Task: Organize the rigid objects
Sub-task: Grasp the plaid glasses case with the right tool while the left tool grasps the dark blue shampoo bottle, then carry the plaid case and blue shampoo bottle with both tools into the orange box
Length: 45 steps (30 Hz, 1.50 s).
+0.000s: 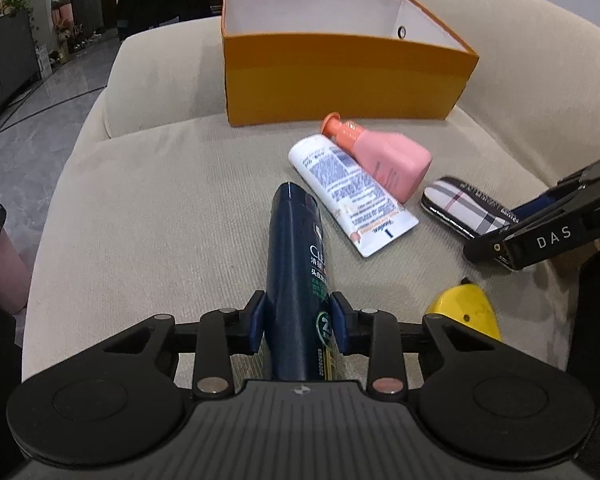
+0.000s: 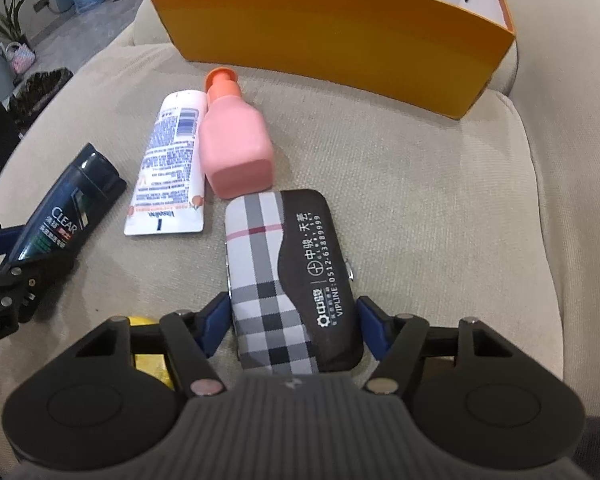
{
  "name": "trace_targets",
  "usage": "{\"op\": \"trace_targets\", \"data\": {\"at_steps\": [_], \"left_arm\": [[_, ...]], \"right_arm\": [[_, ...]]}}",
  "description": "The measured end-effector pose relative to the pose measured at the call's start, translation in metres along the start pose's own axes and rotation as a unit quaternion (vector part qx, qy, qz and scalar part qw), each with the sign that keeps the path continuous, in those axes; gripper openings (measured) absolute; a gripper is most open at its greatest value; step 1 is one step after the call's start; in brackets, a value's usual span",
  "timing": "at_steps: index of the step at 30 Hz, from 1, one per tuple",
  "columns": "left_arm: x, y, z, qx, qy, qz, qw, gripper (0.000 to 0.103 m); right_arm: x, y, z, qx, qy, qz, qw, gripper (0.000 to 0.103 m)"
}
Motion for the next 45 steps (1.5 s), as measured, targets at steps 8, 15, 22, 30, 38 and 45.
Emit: {"op": "trace_targets", "data": {"at_steps": [8,15,22,30,38,45], "left_arm": [[-0.005,0.014,-0.013,0.018,0.016,0.004,0.9997,0.037],[-0.004,0.017,-0.013,0.02,0.034,0.014,0.9991,0.036],[-0.006,0.024,-0.019,0.033,0.047,0.017,0.9982,0.036],[-0.004,0.025,-0.023,0.035,0.046,0.019,0.9981,0.036],[-0.002,0.024,-0.021,0.031,0.046,0.021,0.9982,0.036],[-0.003,0.023,-0.023,0.03,0.05,0.02,0.9981,0.036]], "right_arm": [[0.003,0.023,-0.002,0.019,-0.014,-0.007,1.0,0.064],[0.004,0.034,-0.004,0.031,-0.022,-0.01,0.999,0.064],[0.005,0.045,-0.007,0.043,-0.026,-0.011,0.999,0.063],[0.004,0.057,-0.014,0.05,-0.029,-0.024,0.998,0.03],[0.008,0.036,-0.005,0.008,-0.008,0.002,1.0,0.021],[0.025,0.027,-0.003,-0.008,-0.032,0.012,0.999,0.021]]}}
Point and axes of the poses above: each gripper's, at about its wrist camera, not at the fingertips, and y roughly against the way its jaws point, x to its right, z to its underside, the point moved 8 cm from there along -y, roughly the way its jaws point, and after that the axes turned 6 degrees about -z, right-handed, at the moved point
